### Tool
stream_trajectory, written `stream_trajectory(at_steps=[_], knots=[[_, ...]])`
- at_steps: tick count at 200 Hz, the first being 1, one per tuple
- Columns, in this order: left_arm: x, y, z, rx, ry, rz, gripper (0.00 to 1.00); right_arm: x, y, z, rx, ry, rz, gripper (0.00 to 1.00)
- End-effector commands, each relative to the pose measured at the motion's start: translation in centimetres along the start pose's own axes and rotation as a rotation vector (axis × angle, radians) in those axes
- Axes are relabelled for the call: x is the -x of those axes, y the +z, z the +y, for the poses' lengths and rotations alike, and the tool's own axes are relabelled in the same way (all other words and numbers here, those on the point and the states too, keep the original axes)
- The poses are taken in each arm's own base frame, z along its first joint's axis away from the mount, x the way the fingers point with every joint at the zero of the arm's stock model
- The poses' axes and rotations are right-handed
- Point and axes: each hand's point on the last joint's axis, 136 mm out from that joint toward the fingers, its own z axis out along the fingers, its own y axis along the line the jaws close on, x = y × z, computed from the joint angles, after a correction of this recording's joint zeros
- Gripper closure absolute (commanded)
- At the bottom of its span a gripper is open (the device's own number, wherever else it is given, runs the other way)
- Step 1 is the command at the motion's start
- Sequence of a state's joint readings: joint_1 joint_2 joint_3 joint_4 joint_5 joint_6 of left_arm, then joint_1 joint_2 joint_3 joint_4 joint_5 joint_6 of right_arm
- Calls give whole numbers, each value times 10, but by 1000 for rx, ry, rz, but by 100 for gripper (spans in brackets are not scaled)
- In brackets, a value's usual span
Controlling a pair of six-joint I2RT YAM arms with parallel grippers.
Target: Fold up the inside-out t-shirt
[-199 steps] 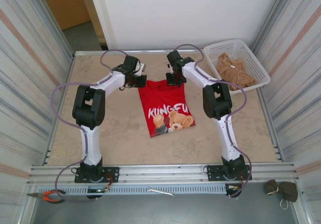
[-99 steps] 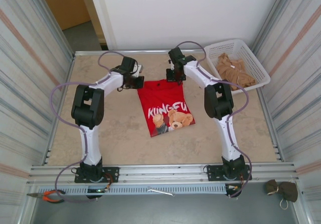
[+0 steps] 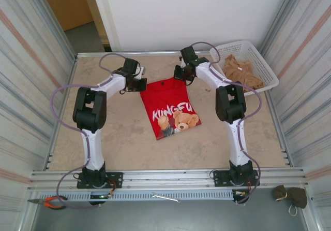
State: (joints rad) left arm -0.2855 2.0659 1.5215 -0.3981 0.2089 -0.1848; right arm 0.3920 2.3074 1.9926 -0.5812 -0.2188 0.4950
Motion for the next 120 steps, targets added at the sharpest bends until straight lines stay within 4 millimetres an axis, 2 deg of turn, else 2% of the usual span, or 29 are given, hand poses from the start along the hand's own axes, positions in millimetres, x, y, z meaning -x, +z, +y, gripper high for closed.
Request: stream_trajectory(at_steps=[1,29,38,45,52,59,75,78,87,99,104,120], knots=[[-16,13,23,69,-58,70,100,5,9,-3,31,75,-16,100],[-28,22,37,97,-100,114,100,12,14,-11,44,139,-42,100],[-31,25,39,95,-110,118,100,15,15,-6,89,149,-39,76],[-32,27,40,95,-117,121,96,15,15,-2,117,147,-29,59],[-32,27,42,96,-120,120,89,14,13,3,139,134,-20,51],[-30,26,43,97,-124,117,78,12,8,5,140,116,-15,46],[-19,17,48,93,-137,90,58,4,-10,4,120,83,-12,46],[-17,15,49,92,-140,85,56,-6,-9,-2,107,88,5,46],[-8,7,51,84,-150,58,48,-17,-22,-6,94,92,9,48],[0,-4,52,73,-166,35,40,-37,-36,-10,85,92,23,51],[11,-19,48,63,-165,-1,38,-47,-40,-13,78,90,28,52],[17,-37,38,31,-174,-42,31,-79,-52,-15,72,83,51,58]])
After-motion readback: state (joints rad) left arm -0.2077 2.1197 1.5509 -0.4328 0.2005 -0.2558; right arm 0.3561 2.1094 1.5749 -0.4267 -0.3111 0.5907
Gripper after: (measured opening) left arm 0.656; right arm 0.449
